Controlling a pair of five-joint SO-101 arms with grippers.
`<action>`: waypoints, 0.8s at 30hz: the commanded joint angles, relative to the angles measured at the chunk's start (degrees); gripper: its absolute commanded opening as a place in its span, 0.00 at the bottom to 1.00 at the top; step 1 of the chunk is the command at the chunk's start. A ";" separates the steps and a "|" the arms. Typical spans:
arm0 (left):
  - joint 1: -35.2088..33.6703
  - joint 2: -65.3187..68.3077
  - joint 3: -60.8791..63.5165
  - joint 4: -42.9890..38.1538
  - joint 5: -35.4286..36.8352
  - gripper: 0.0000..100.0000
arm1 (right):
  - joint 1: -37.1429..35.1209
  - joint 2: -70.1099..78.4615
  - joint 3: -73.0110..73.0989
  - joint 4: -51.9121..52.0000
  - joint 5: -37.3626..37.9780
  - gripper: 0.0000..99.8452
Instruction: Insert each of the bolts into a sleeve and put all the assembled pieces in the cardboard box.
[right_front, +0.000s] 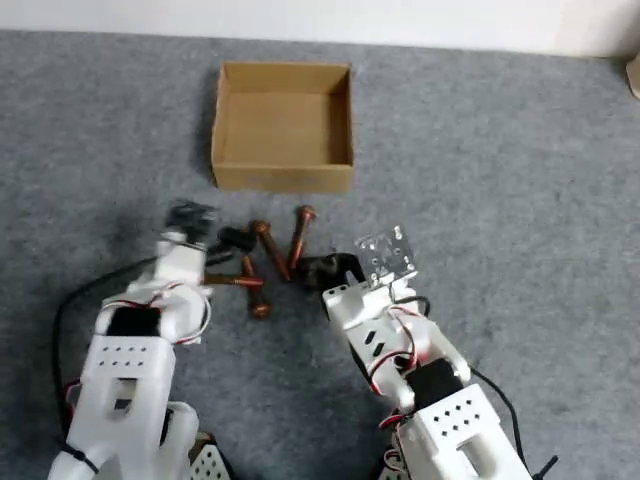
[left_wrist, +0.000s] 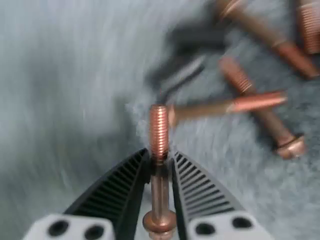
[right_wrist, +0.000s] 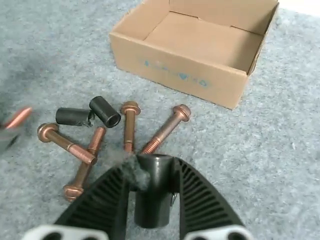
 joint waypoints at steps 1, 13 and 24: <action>-3.56 3.74 -6.90 4.40 16.18 0.01 | 0.75 -0.84 -0.22 -2.95 -0.70 0.00; -3.12 13.67 -14.37 4.57 8.44 0.50 | 0.75 -0.84 0.04 -3.03 -0.44 0.00; -6.11 8.31 -29.76 15.21 -52.40 0.51 | 0.84 -0.92 0.22 -3.21 -0.35 0.00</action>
